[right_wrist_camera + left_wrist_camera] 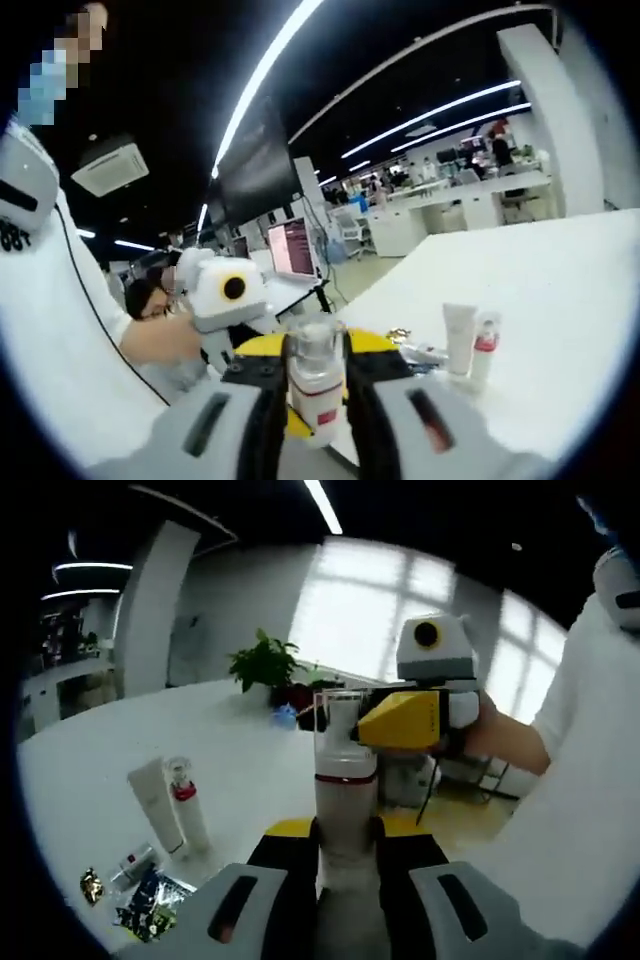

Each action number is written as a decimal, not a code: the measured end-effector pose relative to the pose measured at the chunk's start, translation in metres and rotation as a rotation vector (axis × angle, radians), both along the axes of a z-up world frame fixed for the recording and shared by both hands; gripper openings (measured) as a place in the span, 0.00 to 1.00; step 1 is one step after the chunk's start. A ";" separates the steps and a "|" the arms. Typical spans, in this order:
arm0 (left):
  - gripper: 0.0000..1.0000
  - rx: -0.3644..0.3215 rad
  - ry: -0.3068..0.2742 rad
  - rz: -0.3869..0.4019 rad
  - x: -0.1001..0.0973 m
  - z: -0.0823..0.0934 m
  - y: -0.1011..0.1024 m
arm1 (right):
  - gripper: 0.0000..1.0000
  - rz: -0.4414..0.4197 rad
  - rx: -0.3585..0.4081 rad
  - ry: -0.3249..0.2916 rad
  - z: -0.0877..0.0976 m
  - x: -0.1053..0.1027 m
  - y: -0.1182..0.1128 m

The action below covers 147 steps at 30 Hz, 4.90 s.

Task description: Arrange the skincare products in the storage area until every visible bottle or jar stands upright without overlapping.

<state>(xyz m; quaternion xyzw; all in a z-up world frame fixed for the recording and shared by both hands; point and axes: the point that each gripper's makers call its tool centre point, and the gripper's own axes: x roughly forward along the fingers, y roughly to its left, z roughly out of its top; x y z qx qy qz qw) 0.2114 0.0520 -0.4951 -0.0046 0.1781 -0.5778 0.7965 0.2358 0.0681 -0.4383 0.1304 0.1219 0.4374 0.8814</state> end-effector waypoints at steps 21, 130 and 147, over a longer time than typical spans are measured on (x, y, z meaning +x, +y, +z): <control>0.20 -0.094 0.075 0.014 -0.001 0.027 0.013 | 0.19 0.080 0.117 -0.017 0.030 -0.002 0.010; 0.18 0.229 -0.133 -0.176 0.164 -0.197 -0.040 | 0.21 -0.152 -0.547 -0.071 -0.202 0.143 -0.036; 0.18 0.250 -0.163 -0.215 0.174 -0.196 -0.043 | 0.21 -0.179 -0.556 -0.075 -0.204 0.154 -0.039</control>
